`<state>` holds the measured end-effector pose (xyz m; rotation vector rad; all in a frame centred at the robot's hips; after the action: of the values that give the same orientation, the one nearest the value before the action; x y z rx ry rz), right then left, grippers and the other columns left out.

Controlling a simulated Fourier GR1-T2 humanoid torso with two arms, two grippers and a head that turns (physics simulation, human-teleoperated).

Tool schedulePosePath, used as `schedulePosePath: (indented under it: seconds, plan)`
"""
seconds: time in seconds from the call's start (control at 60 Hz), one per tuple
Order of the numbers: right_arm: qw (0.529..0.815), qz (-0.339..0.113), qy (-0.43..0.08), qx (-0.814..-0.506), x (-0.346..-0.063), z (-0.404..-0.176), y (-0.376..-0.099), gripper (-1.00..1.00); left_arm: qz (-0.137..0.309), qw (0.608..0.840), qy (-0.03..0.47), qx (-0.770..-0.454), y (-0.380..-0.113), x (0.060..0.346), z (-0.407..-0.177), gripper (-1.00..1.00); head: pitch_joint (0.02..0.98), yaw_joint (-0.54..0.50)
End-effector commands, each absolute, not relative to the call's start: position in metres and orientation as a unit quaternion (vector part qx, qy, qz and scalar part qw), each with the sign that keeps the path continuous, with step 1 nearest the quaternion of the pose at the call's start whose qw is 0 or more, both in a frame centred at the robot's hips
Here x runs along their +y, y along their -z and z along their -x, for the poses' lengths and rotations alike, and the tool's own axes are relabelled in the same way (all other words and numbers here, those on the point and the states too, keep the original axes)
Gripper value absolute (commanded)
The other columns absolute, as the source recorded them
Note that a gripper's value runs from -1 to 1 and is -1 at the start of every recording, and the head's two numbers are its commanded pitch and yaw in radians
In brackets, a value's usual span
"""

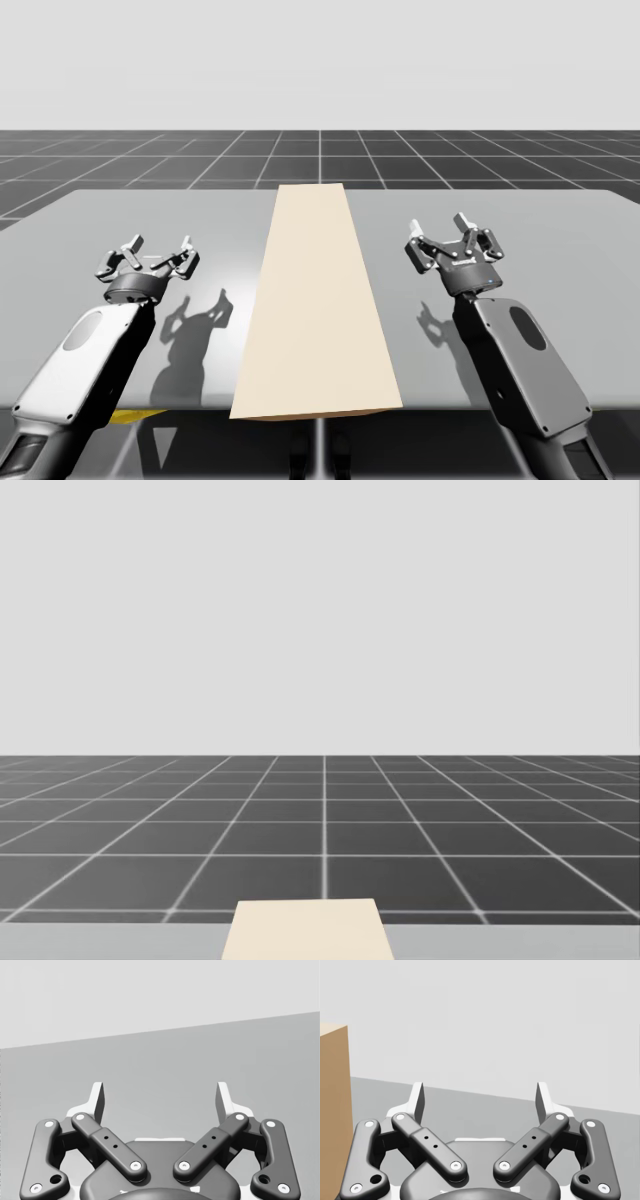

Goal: Retrieve the object from inside the box.

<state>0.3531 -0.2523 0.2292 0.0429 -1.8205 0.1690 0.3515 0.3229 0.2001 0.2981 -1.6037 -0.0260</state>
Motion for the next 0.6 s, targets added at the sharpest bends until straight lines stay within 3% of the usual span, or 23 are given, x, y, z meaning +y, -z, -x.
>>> schedulePosePath:
  seconds: [0.017, 0.083, 0.167, 0.283, 0.417, 0.483, 0.6]
  plan:
    - [0.612, -0.021, -0.065, -0.788, -0.250, -0.351, -0.227, -1.00, -0.137, 0.684, 0.014, -0.716, -0.199, 0.324, -0.353, -1.00, 0.068, 0.01]
    - [0.624, -0.029, -0.081, -0.776, -0.250, -0.352, -0.226, -1.00, -0.135, 0.693, 0.020, -0.708, -0.198, 0.325, -0.354, -1.00, 0.069, 0.01]
    - [0.654, -0.038, -0.108, -0.748, -0.252, -0.356, -0.219, -1.00, -0.121, 0.734, 0.059, -0.665, -0.188, 0.329, -0.355, -1.00, 0.071, 0.01]
    - [0.685, -0.062, -0.161, -0.708, -0.250, -0.358, -0.204, -1.00, -0.079, 0.763, 0.121, -0.630, -0.176, 0.318, -0.352, -1.00, 0.076, 0.01]
    - [0.686, -0.083, -0.213, -0.691, -0.243, -0.356, -0.193, -1.00, -0.043, 0.762, 0.210, -0.612, -0.161, 0.287, -0.346, -1.00, 0.075, -0.01]
    - [0.676, -0.129, -0.237, -0.686, -0.236, -0.350, -0.191, -1.00, 0.002, 0.750, 0.252, -0.611, -0.157, 0.265, -0.339, -1.00, 0.076, -0.02]
    - [0.642, -0.190, -0.290, -0.684, -0.218, -0.336, -0.192, -1.00, 0.036, 0.725, 0.301, -0.618, -0.159, 0.234, -0.325, -1.00, 0.081, -0.03]
